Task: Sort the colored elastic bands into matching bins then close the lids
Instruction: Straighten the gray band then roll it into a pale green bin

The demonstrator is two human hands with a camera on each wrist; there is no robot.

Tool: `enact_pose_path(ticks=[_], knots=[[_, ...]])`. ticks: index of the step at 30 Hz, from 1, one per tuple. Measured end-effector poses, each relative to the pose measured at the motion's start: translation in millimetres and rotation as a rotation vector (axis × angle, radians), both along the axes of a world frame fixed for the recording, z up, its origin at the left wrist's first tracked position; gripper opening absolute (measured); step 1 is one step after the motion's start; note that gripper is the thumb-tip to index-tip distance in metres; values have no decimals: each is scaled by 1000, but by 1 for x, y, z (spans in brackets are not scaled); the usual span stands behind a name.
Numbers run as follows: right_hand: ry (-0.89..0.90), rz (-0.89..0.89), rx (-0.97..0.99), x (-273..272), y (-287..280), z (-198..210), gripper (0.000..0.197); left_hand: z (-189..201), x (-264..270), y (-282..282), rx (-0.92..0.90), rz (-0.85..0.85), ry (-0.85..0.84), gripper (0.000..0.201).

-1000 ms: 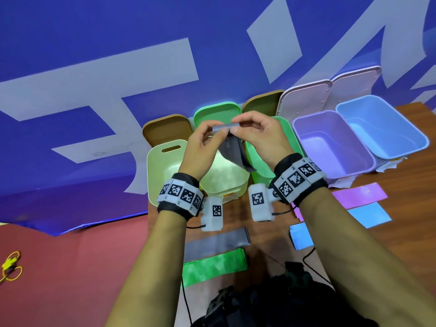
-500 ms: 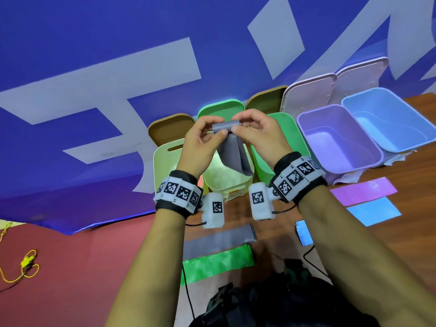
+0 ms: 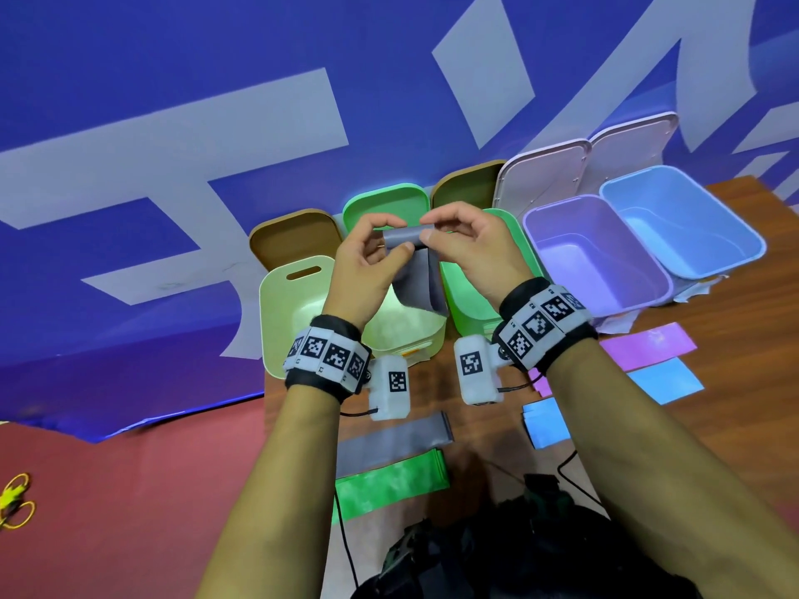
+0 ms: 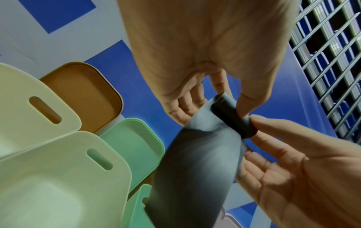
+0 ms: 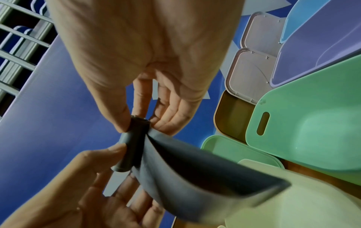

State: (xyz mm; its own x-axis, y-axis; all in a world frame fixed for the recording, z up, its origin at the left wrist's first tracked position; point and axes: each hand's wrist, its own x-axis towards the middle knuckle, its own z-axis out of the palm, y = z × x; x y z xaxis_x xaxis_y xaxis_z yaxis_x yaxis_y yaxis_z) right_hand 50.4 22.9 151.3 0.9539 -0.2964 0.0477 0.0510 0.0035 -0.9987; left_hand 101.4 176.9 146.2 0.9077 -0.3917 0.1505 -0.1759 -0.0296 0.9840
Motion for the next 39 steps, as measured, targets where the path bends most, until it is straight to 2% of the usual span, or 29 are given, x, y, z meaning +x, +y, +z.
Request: enact_pose_path(ticks=[6,10,16,20,23,26,32,36,39], knots=[[-12,-9,-13,-5,-4,2,20,-5,-1,-3,28,15,44,16],[2,-1,25,-6,-4,0,25,-5,-2,-5,11,7,21,22],[28,-6,21,-9,-5,-3,20,-5,-5,-7,-4,-8,8,31],[0,-12,24,-11,-4,-2,21,-8,-6,-6,22,32,80,19],[0,3,22,-11,-1,-3,26,-9,-4,-5,51,78,61,13],[-7,7,49,-10,1,-3,30,-6,-5,-2,39,66,39,21],[35,-31,25,-8,4,-7,18,-4,-6,2,16,27,9,31],[9,-17,34,-8,5,-7,22,-8,-7,1,24,51,99,14],[14,-7,44,-9,5,-8,25,-11,-5,-1,70,73,75,7]])
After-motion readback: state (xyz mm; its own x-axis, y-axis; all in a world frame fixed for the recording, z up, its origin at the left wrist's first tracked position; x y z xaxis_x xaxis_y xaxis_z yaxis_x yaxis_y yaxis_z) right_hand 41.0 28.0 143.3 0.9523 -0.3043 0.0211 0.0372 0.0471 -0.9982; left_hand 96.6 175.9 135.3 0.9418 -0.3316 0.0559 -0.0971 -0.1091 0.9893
